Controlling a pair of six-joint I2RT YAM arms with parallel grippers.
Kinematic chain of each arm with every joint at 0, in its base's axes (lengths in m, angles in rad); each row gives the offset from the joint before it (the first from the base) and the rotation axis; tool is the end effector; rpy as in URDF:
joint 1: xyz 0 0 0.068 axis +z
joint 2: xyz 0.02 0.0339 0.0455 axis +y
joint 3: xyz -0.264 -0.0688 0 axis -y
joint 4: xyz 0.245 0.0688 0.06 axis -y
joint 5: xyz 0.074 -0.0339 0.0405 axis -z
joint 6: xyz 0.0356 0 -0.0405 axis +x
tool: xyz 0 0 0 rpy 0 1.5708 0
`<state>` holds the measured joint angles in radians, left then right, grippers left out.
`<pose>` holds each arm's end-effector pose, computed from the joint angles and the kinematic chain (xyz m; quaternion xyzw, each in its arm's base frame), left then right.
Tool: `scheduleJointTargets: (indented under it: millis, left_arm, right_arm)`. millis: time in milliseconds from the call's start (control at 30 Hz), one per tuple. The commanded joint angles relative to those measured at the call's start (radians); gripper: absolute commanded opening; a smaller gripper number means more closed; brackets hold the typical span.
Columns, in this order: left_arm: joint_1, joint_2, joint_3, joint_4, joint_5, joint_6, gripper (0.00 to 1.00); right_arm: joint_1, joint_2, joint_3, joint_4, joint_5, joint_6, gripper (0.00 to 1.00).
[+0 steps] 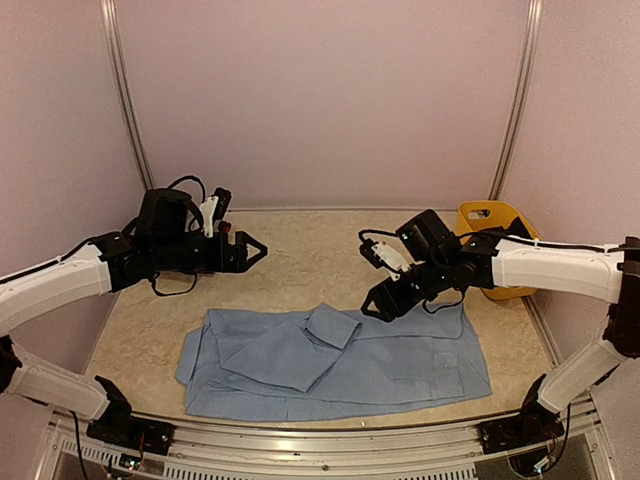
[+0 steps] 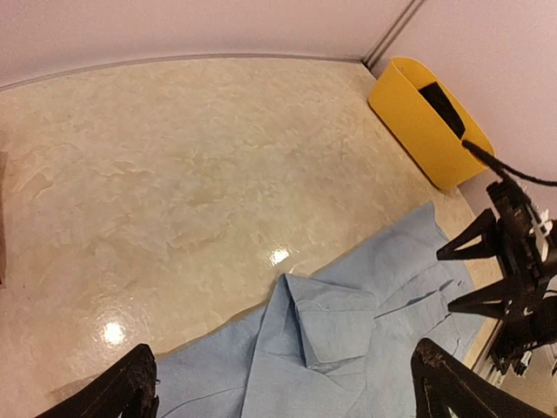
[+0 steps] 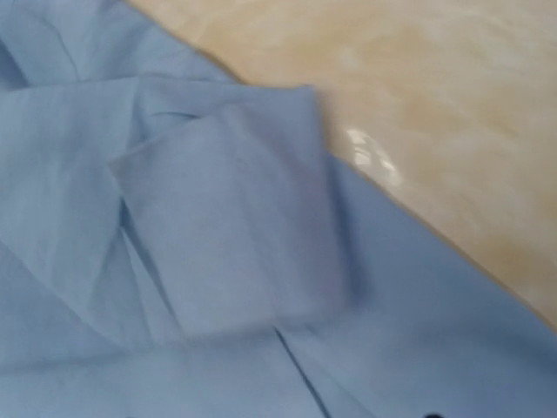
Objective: Fold and stack the long sleeve shirts
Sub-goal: Fold the 1/3-folded shirt at the center of the board.
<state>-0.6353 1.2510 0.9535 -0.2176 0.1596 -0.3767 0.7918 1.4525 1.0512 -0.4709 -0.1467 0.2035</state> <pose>0.2251 -0.1730 0.2959 0.1509 0.8488 -0.3036 0.4058 0.2127 0.2229 0.2516 -0.2957 0.8896 0.2234 0.2670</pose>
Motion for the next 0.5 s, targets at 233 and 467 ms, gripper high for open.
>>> scheduleJointTargets:
  millis: [233,467]
  left_arm:
    - [0.133,-0.149,-0.064,-0.033,-0.053,-0.066,0.99]
    - [0.147,-0.150,-0.069,-0.039,-0.041,-0.053,0.99]
  right_arm:
    - [0.245,0.464,0.379,-0.078,0.283,-0.058,0.66]
    - [0.292,0.596,0.511,-0.164,0.343,-0.092,0.65]
